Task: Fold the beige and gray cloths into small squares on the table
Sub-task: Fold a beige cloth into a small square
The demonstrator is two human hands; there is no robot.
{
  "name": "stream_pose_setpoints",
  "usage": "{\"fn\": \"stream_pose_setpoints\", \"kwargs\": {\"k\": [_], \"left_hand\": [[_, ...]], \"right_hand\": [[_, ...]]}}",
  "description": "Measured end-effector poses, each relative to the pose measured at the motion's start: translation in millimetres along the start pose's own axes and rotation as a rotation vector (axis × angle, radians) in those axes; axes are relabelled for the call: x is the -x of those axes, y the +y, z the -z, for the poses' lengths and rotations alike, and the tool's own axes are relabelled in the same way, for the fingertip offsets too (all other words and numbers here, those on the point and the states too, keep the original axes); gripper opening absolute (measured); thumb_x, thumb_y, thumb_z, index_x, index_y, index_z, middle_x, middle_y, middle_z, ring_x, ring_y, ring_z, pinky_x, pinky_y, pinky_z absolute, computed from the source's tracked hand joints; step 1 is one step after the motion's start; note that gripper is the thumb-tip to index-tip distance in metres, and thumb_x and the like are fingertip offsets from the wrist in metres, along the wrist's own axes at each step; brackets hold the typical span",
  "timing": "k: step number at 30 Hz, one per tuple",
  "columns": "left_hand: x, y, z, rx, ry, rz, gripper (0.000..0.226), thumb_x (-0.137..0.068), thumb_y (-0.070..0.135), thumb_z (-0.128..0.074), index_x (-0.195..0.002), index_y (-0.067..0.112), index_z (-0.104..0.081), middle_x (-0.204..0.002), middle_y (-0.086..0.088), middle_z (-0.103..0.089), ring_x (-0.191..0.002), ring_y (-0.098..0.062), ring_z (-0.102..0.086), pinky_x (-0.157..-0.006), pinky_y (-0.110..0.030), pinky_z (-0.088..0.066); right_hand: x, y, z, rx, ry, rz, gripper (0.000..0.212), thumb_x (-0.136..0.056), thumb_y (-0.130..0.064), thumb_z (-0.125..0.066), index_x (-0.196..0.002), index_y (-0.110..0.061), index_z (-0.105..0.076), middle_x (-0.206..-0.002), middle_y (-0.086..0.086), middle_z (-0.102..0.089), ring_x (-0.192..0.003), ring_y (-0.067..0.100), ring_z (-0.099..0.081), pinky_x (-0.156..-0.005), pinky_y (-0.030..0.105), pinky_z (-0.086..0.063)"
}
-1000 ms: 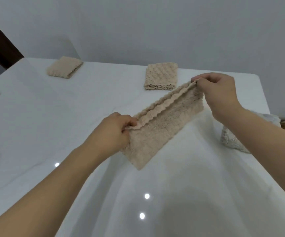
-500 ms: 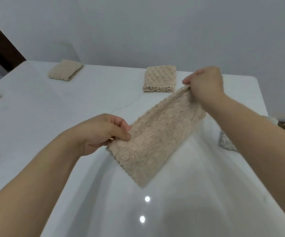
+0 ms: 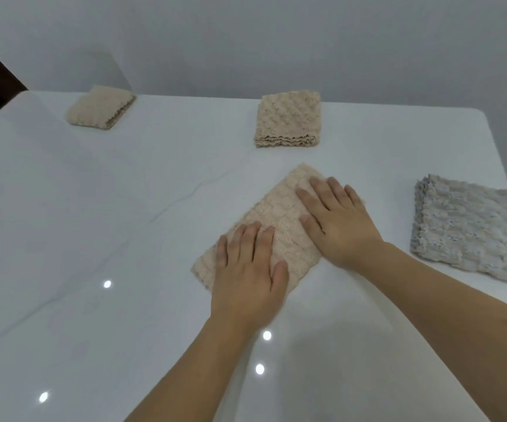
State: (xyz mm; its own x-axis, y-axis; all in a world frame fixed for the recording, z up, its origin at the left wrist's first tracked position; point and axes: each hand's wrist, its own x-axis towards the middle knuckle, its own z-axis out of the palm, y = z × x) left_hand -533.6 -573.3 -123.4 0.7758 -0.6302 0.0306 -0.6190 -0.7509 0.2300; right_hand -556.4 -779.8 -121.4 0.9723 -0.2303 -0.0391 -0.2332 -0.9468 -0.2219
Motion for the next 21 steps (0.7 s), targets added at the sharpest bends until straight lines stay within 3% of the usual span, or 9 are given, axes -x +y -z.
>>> {"fn": "stream_pose_setpoints", "kwargs": {"k": [4, 7, 12, 21], "left_hand": [[3, -4, 2, -0.065, -0.038, -0.046, 0.072, -0.093, 0.057, -0.030, -0.153, 0.017, -0.030, -0.160, -0.009, -0.028, -0.150, -0.029, -0.018, -0.119, -0.059, -0.002], [-7, 13, 1, -0.107, -0.040, -0.110, 0.066, -0.094, 0.046, -0.032, -0.150, 0.011, -0.035, -0.158, -0.012, -0.032, -0.148, -0.031, -0.022, -0.119, -0.059, -0.007], [-33, 40, -11, 0.022, 0.017, 0.123, 0.067, -0.099, 0.048, -0.023, -0.151, 0.008, -0.031, -0.159, -0.012, -0.029, -0.150, -0.029, -0.018, -0.119, -0.054, -0.006], [9, 2, -5, -0.066, -0.001, 0.146, 0.073, -0.097, 0.062, -0.021, -0.157, 0.020, -0.017, -0.165, -0.007, -0.012, -0.152, -0.027, 0.000, -0.120, -0.055, -0.002]], "right_hand": [[-1, -3, -4, 0.012, 0.006, -0.059, 0.063, -0.094, -0.055, -0.007, -0.153, -0.035, -0.006, -0.163, -0.004, -0.001, -0.149, 0.022, 0.004, -0.120, 0.042, 0.005], [-2, -2, -5, 0.029, 0.016, -0.066, 0.060, -0.096, -0.053, -0.008, -0.153, -0.035, -0.007, -0.163, -0.004, -0.003, -0.149, 0.022, 0.001, -0.120, 0.043, 0.002], [-6, -3, -1, 0.022, 0.026, -0.062, 0.059, -0.097, -0.050, -0.004, -0.153, -0.035, -0.009, -0.162, -0.005, -0.004, -0.149, 0.022, -0.001, -0.120, 0.043, 0.000], [-5, -2, -4, 0.015, 0.042, -0.071, 0.056, -0.098, -0.049, -0.008, -0.152, -0.036, -0.010, -0.162, -0.006, -0.006, -0.149, 0.022, -0.002, -0.120, 0.044, -0.001]]}}
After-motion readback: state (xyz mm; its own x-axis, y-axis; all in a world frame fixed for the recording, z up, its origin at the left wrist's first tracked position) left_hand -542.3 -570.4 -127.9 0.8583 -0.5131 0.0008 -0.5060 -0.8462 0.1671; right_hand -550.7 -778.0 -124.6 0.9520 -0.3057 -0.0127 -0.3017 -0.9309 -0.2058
